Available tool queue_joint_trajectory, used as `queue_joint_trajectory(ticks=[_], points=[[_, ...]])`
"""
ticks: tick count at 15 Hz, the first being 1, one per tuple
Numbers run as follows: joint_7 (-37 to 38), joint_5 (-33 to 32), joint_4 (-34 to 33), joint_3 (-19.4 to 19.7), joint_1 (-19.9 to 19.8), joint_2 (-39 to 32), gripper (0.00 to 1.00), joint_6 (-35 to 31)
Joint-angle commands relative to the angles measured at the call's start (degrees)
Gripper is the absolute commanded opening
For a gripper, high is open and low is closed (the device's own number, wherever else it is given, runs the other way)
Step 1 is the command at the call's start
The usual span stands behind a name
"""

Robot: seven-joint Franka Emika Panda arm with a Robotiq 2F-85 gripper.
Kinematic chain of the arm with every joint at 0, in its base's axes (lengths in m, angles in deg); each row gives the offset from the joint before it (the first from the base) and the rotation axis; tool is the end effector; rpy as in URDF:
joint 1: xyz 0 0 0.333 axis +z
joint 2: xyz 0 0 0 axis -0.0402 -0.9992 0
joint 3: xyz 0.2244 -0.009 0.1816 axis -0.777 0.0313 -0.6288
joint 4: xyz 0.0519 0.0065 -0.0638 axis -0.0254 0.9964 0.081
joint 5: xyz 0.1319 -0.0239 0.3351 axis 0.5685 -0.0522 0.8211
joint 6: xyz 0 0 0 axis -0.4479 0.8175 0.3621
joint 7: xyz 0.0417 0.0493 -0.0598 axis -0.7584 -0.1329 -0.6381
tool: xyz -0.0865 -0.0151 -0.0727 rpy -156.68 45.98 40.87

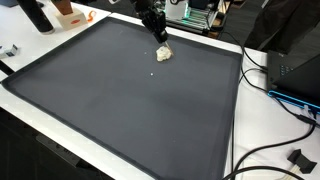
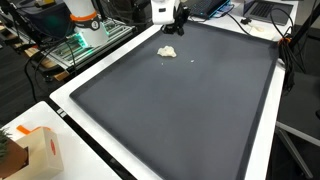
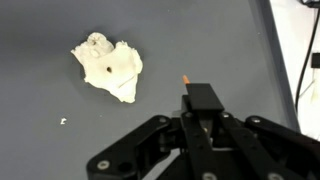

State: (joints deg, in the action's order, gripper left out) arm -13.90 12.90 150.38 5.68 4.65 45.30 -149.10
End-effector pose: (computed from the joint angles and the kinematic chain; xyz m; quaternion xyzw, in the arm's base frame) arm 0.4744 0.0424 0.2759 -0.9425 0.1896 0.0648 0.2676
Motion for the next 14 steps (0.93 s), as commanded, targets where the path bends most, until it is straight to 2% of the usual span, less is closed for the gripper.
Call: queue_joint_trajectory(ticks=[1,9,14], points=[[15.06,-9.88,2.26,-0.89,1.32,3.80,0.03,-2.47],[47.60,-37.36,0.64,-3.22,2.90,5.78,0.03,-1.03],[60.51,-51.72,-0.94,-4.26,3.54,4.59,0.03,2.10]])
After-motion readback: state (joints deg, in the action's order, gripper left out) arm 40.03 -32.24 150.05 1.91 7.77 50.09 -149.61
